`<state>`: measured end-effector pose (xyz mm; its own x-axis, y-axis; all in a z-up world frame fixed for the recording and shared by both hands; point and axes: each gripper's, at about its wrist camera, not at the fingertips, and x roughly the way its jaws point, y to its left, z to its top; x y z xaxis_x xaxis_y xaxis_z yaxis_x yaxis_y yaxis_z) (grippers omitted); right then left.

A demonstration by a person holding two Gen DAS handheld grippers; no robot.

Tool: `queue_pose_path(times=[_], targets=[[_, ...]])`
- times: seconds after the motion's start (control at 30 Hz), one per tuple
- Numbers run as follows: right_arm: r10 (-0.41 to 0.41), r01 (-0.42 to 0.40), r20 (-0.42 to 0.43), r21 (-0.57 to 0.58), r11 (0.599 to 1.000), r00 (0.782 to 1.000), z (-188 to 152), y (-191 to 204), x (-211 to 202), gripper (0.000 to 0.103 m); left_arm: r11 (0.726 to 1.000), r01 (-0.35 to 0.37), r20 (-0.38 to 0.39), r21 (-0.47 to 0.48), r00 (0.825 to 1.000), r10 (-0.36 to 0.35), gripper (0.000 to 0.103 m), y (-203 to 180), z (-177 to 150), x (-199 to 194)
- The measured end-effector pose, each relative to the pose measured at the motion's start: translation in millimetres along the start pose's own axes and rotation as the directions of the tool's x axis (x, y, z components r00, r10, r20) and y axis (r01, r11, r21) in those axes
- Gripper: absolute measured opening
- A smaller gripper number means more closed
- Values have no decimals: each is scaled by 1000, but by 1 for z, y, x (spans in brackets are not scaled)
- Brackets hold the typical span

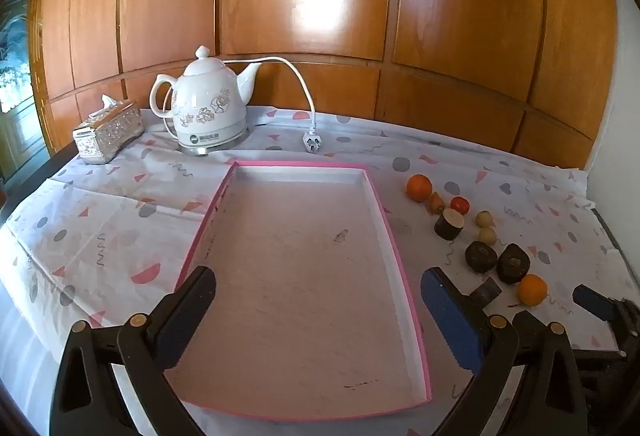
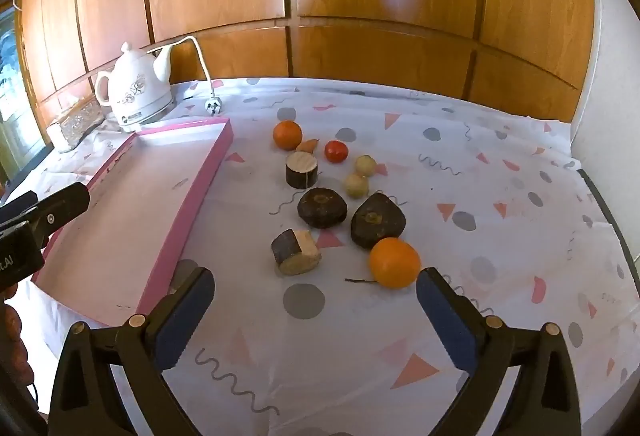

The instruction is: Organize fruits

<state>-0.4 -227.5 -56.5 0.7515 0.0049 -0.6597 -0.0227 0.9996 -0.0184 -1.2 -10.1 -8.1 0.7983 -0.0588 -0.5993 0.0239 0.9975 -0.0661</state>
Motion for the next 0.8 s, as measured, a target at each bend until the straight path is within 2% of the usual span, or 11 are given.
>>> queue_pose_path(times=[0.7,0.8], targets=[[-21,20,13,17,1000,1000,0,-12,-3,89,998,55,-23,35,998,-54,103,-11,-1,0],[-26,26,12,20,999,1000,1,-15,-3,84,998,57,-24,41,998,-56,103,-12,-2,0]])
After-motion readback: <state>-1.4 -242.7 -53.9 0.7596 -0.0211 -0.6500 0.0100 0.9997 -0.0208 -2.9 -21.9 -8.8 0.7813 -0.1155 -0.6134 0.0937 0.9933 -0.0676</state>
